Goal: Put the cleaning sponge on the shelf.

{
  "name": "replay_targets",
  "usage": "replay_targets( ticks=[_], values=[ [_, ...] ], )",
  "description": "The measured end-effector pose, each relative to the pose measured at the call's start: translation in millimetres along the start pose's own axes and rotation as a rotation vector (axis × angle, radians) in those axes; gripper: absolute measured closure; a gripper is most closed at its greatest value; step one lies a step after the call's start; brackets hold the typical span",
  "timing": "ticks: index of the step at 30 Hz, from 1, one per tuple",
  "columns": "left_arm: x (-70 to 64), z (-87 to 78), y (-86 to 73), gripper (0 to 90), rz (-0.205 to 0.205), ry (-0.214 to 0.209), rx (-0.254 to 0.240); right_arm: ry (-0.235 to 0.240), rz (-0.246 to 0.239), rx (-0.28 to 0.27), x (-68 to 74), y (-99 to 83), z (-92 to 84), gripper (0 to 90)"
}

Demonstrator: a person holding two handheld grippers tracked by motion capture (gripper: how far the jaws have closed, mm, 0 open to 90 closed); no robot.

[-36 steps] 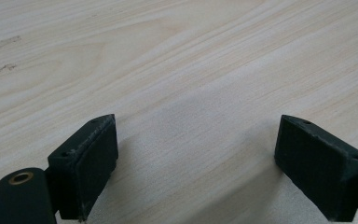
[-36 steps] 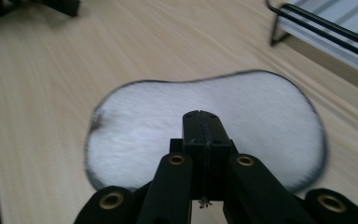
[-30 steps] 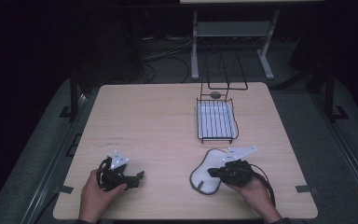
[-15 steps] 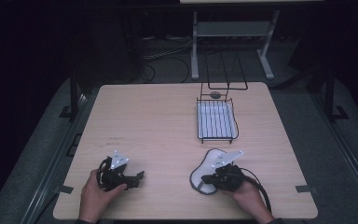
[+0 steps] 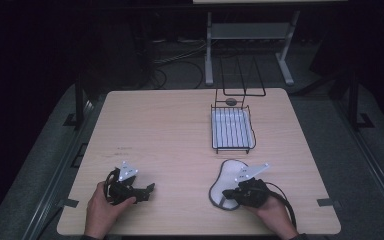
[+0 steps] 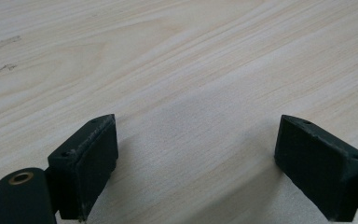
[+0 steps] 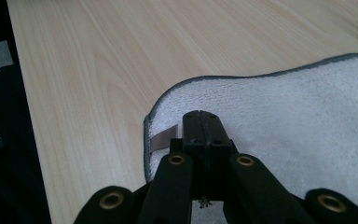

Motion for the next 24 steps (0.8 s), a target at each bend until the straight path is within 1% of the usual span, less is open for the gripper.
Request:
replay_targets(
  ticks=[3,8,12,24],
  values=[
    [0.1,0.0,0.0,12.5,0.001,0.0,0.0,-0.007,0.005,0.001,-2.4,-3.0,-3.5,90.0],
    [0.0,0.0,0.0,12.5,0.0,0.0,0.0,-0.022,0.034,0.006,-8.4,-12.0,-13.7,90.0],
    [0.0,0.0,-0.1,12.5,0.0,0.0,0.001,-0.036,0.045,0.007,-13.0,-18.0,-20.4,90.0],
    [0.1,0.0,0.0,12.5,0.001,0.001,0.0,-0.097,0.12,-0.002,-33.5,-39.8,-45.7,90.0]
  ],
)
Point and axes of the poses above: each handheld gripper's, and its own axes: z roughly forward along the jaws, y roughly out of its top, x roughly to its left, the point moved 8 cm from there along z, roughly forward along the jaws, and after that the axes turned 2 degrees about -z, right-handed, at the moved point
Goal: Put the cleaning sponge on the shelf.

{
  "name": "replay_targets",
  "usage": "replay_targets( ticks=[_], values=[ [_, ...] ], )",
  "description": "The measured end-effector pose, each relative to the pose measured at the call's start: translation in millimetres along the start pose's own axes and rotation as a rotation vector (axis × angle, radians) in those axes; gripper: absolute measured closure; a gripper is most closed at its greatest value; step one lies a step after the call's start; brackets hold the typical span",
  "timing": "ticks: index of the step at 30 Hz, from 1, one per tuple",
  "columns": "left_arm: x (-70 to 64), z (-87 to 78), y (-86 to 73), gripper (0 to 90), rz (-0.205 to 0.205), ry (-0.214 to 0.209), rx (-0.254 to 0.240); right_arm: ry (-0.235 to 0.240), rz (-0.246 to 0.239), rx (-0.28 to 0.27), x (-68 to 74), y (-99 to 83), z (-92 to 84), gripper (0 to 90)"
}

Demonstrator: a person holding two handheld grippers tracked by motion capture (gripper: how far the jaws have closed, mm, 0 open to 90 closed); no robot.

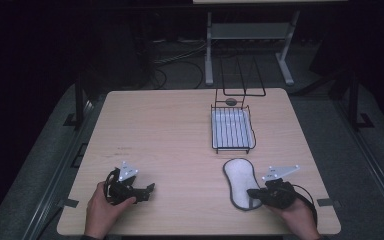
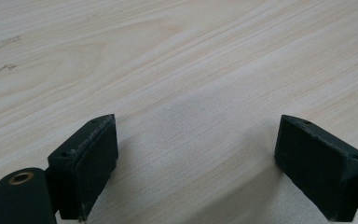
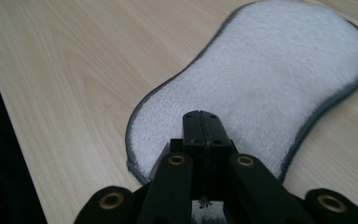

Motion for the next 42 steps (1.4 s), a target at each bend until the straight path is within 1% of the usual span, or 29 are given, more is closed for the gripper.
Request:
replay_targets(
  ticks=[6,7,8,11,15,19,22,25,27,29,30,31,32,33,34,35,36,38,40,41,42],
  values=[
    [0.0,0.0,0.0,12.5,0.0,0.0,0.0,-0.036,0.028,-0.002,-13.9,-7.3,-9.8,90.0],
    [0.0,0.0,0.0,12.5,0.0,0.0,0.0,-0.036,0.028,-0.002,-13.9,-7.3,-9.8,90.0],
    [-0.1,0.0,0.0,12.5,0.0,0.0,0.0,-0.049,0.043,-0.004,-19.6,-9.6,-13.3,90.0],
    [-0.1,0.0,0.0,12.5,-0.001,-0.001,0.0,-0.055,0.053,-0.007,-25.4,-12.0,-16.4,90.0],
    [-0.1,0.0,0.0,12.5,-0.001,-0.001,0.0,-0.057,0.064,-0.009,-29.3,-13.6,-18.8,90.0],
    [-0.1,0.0,0.0,12.5,-0.001,-0.001,0.0,-0.052,0.067,-0.017,-28.9,-11.8,-20.5,89.6],
    [0.0,0.0,0.0,12.5,0.0,0.0,0.0,-0.045,0.085,-0.057,-30.0,-5.7,-24.8,78.3],
    [-0.1,0.0,0.0,12.5,-0.001,0.0,0.0,-0.053,0.093,-0.075,-32.5,-1.5,-27.3,64.0],
    [-0.1,0.0,0.0,12.5,-0.001,0.0,0.0,-0.063,0.099,-0.08,-34.1,1.0,-27.1,52.3],
    [0.0,0.0,0.0,12.5,0.0,0.0,0.0,-0.074,0.093,-0.083,-35.8,3.4,-25.7,42.0],
    [0.0,0.0,0.0,12.5,0.0,0.0,0.0,-0.082,0.094,-0.081,-36.6,4.5,-24.6,37.8],
    [0.0,0.0,0.0,12.5,0.0,0.0,0.0,-0.082,0.094,-0.081,-36.6,4.5,-24.6,37.8],
    [-0.1,0.0,0.0,12.5,-0.001,-0.001,0.0,-0.103,0.096,-0.071,-37.8,6.4,-21.9,28.2],
    [0.0,0.0,0.0,12.5,0.0,0.0,0.0,-0.111,0.093,-0.068,-38.7,7.0,-20.7,24.4],
    [0.0,0.0,0.0,12.5,0.0,0.0,0.0,-0.111,0.093,-0.068,-38.7,7.0,-20.7,24.4],
    [-0.1,0.0,0.0,12.5,0.0,0.0,0.0,-0.122,0.093,-0.063,-39.4,9.4,-17.0,17.7],
    [-0.1,0.0,0.0,12.5,-0.001,-0.001,0.0,-0.133,0.095,-0.06,-39.7,11.0,-14.8,15.2],
    [-0.1,0.0,0.0,12.5,-0.001,0.0,0.0,-0.14,0.098,-0.058,-39.0,14.2,-9.9,13.8],
    [-0.1,0.0,0.0,12.5,-0.001,0.0,0.0,-0.147,0.087,-0.053,-39.5,17.0,-4.0,13.0],
    [-0.1,0.0,0.0,12.5,-0.001,0.0,0.0,-0.147,0.087,-0.053,-39.5,17.0,-4.0,13.0],
    [-0.1,0.0,0.0,12.5,-0.001,0.0,0.0,-0.152,0.08,-0.043,-40.8,19.3,2.3,12.4]
  ],
)
Point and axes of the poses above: each handheld gripper's, and its own axes: z roughly forward along the jaws, y roughly out of its top, x roughly to its left, the point moved 8 cm from there along z, roughly forward along the jaws, and after that the axes turned 2 degrees about -z, right-handed, at the moved point
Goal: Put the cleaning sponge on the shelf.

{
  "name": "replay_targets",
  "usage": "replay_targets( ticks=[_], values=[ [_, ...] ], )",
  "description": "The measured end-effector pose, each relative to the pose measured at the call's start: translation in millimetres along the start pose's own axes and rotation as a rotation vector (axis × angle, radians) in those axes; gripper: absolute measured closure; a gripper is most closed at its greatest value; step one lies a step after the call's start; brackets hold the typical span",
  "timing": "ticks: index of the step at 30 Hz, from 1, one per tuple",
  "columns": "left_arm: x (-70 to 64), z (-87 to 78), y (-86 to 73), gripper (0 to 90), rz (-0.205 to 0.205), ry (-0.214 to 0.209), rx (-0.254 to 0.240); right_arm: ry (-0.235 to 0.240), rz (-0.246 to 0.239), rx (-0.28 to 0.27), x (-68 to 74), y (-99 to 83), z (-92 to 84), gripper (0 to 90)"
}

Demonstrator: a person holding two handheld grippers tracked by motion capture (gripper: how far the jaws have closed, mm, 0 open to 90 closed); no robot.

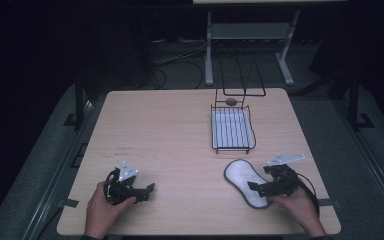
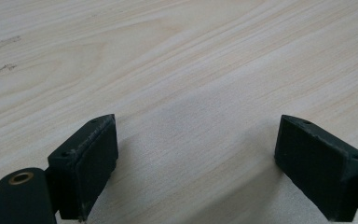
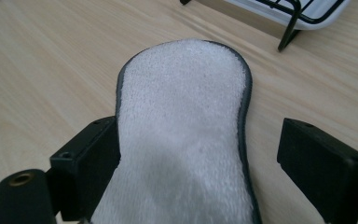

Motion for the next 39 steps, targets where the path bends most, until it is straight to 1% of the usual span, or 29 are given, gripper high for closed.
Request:
replay_targets(
  ticks=[1,5,14,18,20,23,26,30,33,39],
  values=[
    [0.1,0.0,0.0,12.5,0.001,0.0,0.0,-0.004,-0.009,0.004,-0.5,0.5,3.2,12.4],
    [0.0,0.0,0.0,12.5,0.001,0.0,0.0,-0.008,-0.011,0.025,0.7,0.2,11.1,12.4],
    [0.0,0.0,0.0,12.5,0.0,0.0,0.0,-0.005,-0.024,0.061,4.3,-3.7,21.1,12.1],
    [0.0,0.0,0.0,12.5,0.0,0.0,0.0,-0.005,-0.019,0.065,4.5,-4.1,22.3,12.1],
    [0.0,0.0,0.0,12.5,0.001,0.0,0.0,-0.007,-0.023,0.067,4.9,-4.2,22.6,12.2],
    [0.0,0.0,0.0,12.5,0.0,0.0,0.0,-0.015,-0.041,0.076,5.8,-4.3,23.5,12.4],
    [0.1,0.0,0.0,12.5,0.001,0.001,0.0,-0.008,-0.036,0.085,6.7,-4.9,24.5,12.7],
    [0.0,0.0,0.0,12.5,0.001,0.0,0.0,0.0,-0.031,0.088,6.9,-5.1,25.5,14.5],
    [0.0,0.0,0.0,12.5,0.0,0.0,0.0,0.014,-0.03,0.09,8.0,-5.2,24.5,19.2],
    [0.0,0.0,0.0,12.5,0.0,0.0,0.0,0.01,-0.041,0.091,8.7,-5.0,23.3,22.1]
  ],
)
Point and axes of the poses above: each handheld gripper's, and its own axes: z roughly forward along the jaws, y roughly out of its top, x roughly to its left, the point moved 8 cm from there along z, roughly forward along the jaws, and after that the axes turned 2 degrees about -z, right-handed, at the moved point
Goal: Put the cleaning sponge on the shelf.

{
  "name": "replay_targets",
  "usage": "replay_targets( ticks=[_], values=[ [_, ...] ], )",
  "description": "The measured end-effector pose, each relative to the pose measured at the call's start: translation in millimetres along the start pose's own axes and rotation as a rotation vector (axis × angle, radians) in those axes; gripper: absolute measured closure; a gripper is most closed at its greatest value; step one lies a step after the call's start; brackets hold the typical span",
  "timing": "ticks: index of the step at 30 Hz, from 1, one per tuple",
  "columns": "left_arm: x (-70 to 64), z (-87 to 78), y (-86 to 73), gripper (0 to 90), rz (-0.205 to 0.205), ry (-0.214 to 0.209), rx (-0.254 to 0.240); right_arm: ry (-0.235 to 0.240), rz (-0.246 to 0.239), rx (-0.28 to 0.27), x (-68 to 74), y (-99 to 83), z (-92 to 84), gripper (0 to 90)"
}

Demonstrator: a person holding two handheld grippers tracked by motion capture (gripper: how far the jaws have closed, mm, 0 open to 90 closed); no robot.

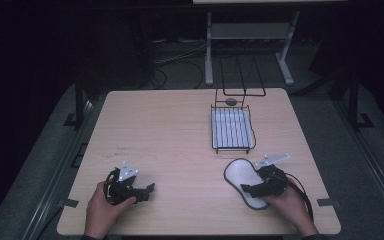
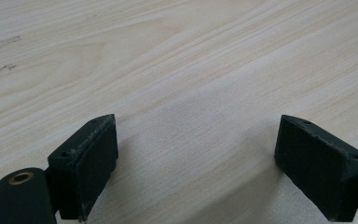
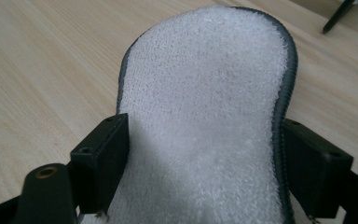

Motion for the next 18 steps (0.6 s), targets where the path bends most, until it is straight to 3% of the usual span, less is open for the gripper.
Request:
replay_targets(
  ticks=[5,18],
  values=[
    [0.0,0.0,0.0,12.5,0.0,0.0,0.0,-0.002,-0.009,-0.009,0.4,1.5,-2.8,25.9],
    [0.0,0.0,0.0,12.5,0.0,0.0,0.0,0.046,0.014,-0.069,-1.6,6.1,-20.0,51.2]
  ],
)
Point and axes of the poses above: each handheld gripper's, and its own axes: z roughly forward along the jaws, y roughly out of its top, x roughly to its left, the point moved 8 cm from there along z, roughly forward along the jaws, and after that the axes turned 2 degrees about -z, right-handed, at the moved point
